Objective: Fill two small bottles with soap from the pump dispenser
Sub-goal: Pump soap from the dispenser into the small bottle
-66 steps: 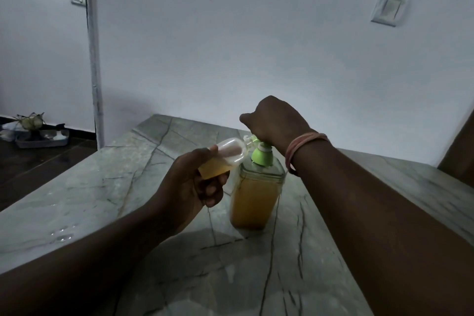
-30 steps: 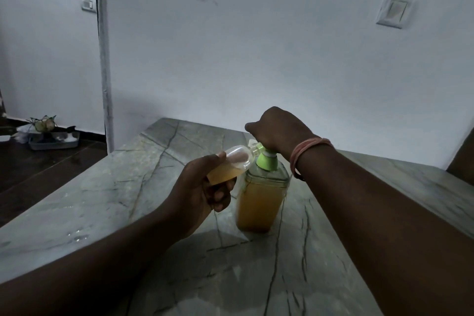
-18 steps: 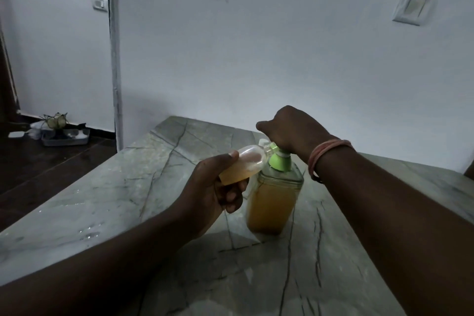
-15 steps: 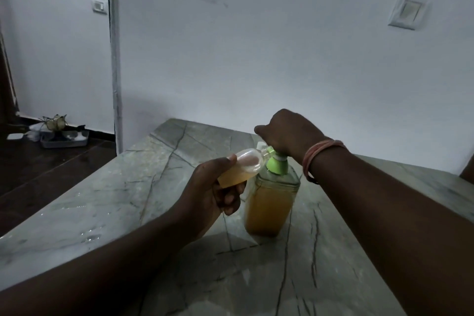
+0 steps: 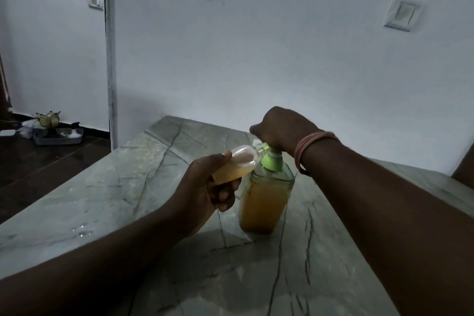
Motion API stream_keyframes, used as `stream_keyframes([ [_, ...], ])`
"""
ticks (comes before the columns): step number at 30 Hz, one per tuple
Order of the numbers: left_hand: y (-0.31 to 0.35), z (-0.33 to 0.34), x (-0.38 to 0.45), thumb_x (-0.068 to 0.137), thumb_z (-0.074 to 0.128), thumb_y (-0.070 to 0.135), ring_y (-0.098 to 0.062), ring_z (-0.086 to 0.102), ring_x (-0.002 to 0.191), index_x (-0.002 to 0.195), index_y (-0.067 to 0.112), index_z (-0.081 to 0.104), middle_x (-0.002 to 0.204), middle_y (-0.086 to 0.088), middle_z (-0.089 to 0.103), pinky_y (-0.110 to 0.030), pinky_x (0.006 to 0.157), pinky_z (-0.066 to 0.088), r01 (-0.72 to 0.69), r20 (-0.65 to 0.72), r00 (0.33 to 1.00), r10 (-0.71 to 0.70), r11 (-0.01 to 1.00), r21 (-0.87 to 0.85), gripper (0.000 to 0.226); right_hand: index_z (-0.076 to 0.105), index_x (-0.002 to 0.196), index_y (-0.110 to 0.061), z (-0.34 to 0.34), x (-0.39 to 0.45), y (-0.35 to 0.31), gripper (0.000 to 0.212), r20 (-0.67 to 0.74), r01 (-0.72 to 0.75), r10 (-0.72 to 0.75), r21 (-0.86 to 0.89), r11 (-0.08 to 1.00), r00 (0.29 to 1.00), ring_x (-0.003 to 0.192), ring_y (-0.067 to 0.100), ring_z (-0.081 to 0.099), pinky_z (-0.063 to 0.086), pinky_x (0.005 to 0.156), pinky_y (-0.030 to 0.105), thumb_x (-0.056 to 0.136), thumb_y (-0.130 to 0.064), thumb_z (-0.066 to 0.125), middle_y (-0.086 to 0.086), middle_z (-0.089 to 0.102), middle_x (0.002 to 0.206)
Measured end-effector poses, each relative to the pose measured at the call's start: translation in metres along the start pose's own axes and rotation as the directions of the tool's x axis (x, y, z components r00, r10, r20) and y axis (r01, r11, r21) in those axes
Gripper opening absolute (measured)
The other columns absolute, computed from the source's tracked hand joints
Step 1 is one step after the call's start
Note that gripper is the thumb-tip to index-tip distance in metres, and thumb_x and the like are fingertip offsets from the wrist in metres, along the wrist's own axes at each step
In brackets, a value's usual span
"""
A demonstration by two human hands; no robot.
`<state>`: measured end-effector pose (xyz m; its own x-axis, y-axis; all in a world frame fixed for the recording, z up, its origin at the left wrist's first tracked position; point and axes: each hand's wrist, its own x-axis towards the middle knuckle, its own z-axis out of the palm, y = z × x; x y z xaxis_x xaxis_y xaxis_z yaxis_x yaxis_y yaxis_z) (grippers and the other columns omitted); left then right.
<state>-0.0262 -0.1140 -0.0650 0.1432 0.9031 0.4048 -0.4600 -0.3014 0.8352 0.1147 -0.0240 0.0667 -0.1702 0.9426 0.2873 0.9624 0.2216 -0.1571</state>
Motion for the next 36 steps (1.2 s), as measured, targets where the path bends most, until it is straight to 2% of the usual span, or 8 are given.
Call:
stream_keyframes([
  [5, 0.002, -0.001, 0.001, 0.093, 0.058, 0.040, -0.011, 0.046, 0.049, 0.107, 0.013, 0.076, 0.071, -0.009, 0.057, -0.024, 0.043, 0.040, -0.007, 0.016, 1.000, 0.007, 1.000, -0.006, 0.035, 0.049, 0.064, -0.018, 0.002, 0.000, -0.002, 0.032, -0.165, 0.035, -0.040, -0.031, 0.999, 0.986, 0.056, 0.017, 0.047, 0.029, 0.050, 0.027, 0.085, -0.041, 0.056, 0.000, 0.052, 0.064],
  [9, -0.001, -0.003, 0.001, 0.094, 0.058, 0.039, -0.011, 0.047, 0.048, 0.105, 0.009, 0.075, 0.070, -0.010, 0.058, -0.024, 0.043, 0.040, -0.010, 0.022, 1.000, 0.010, 1.000, -0.013, 0.036, 0.049, 0.060, -0.012, 0.009, -0.001, 0.008, 0.034, -0.074, -0.033, 0.045, 0.157, 0.987, 0.996, 0.054, 0.023, 0.048, 0.029, 0.049, 0.029, 0.083, -0.035, 0.056, 0.006, 0.053, 0.059],
  [13, -0.002, -0.002, 0.001, 0.093, 0.057, 0.040, -0.011, 0.046, 0.049, 0.112, 0.005, 0.069, 0.071, -0.010, 0.056, -0.024, 0.042, 0.040, 0.008, -0.004, 1.000, -0.008, 1.000, -0.012, 0.041, 0.052, 0.063, -0.015, 0.006, -0.001, 0.003, 0.031, -0.017, -0.012, 0.013, 0.073, 0.997, 1.000, 0.066, 0.026, 0.056, 0.036, 0.054, 0.029, 0.087, -0.035, 0.055, 0.003, 0.054, 0.065],
  [17, 0.002, 0.001, -0.001, 0.092, 0.057, 0.040, -0.011, 0.046, 0.048, 0.099, 0.015, 0.078, 0.071, -0.009, 0.057, -0.024, 0.042, 0.040, 0.003, 0.006, 1.000, -0.003, 1.000, -0.006, 0.033, 0.050, 0.065, -0.018, -0.004, 0.001, -0.001, 0.031, -0.089, 0.031, -0.036, -0.050, 0.998, 0.995, 0.063, 0.021, 0.053, 0.034, 0.053, 0.028, 0.084, -0.042, 0.058, 0.000, 0.053, 0.066],
  [23, 0.000, -0.001, 0.000, 0.093, 0.056, 0.040, -0.010, 0.045, 0.048, 0.096, 0.019, 0.079, 0.070, -0.008, 0.057, -0.024, 0.042, 0.040, 0.000, 0.015, 1.000, 0.000, 1.000, -0.001, 0.031, 0.051, 0.059, -0.014, 0.010, -0.001, 0.006, 0.034, -0.084, -0.020, 0.034, 0.158, 0.987, 0.996, 0.053, 0.022, 0.049, 0.030, 0.049, 0.028, 0.082, -0.037, 0.056, 0.004, 0.053, 0.057],
  [30, 0.001, 0.001, -0.001, 0.093, 0.057, 0.040, -0.011, 0.046, 0.049, 0.097, 0.017, 0.079, 0.071, -0.010, 0.057, -0.024, 0.042, 0.040, 0.012, -0.008, 1.000, -0.012, 1.000, -0.003, 0.032, 0.051, 0.065, -0.018, -0.002, -0.003, -0.002, 0.027, -0.025, 0.019, -0.018, 0.006, 1.000, 1.000, 0.071, 0.025, 0.058, 0.039, 0.060, 0.030, 0.085, -0.036, 0.058, 0.001, 0.055, 0.068],
  [32, 0.002, 0.002, -0.002, 0.094, 0.056, 0.041, -0.010, 0.045, 0.049, 0.100, 0.019, 0.079, 0.072, -0.009, 0.058, -0.024, 0.043, 0.040, 0.009, 0.008, 1.000, -0.009, 1.000, 0.000, 0.032, 0.049, 0.065, -0.019, -0.004, -0.002, -0.002, 0.030, -0.069, 0.039, -0.041, -0.019, 0.999, 0.997, 0.067, 0.023, 0.056, 0.037, 0.057, 0.029, 0.085, -0.041, 0.058, 0.000, 0.053, 0.067],
  [36, 0.002, 0.002, 0.000, 0.094, 0.059, 0.043, -0.010, 0.046, 0.049, 0.099, 0.019, 0.078, 0.071, -0.008, 0.058, -0.024, 0.043, 0.041, 0.003, 0.017, 1.000, -0.003, 1.000, 0.010, 0.031, 0.043, 0.055, -0.013, 0.006, -0.002, 0.007, 0.040, -0.067, -0.010, 0.023, 0.183, 0.983, 0.998, 0.049, 0.022, 0.043, 0.030, 0.049, 0.028, 0.083, -0.037, 0.060, 0.002, 0.046, 0.052],
])
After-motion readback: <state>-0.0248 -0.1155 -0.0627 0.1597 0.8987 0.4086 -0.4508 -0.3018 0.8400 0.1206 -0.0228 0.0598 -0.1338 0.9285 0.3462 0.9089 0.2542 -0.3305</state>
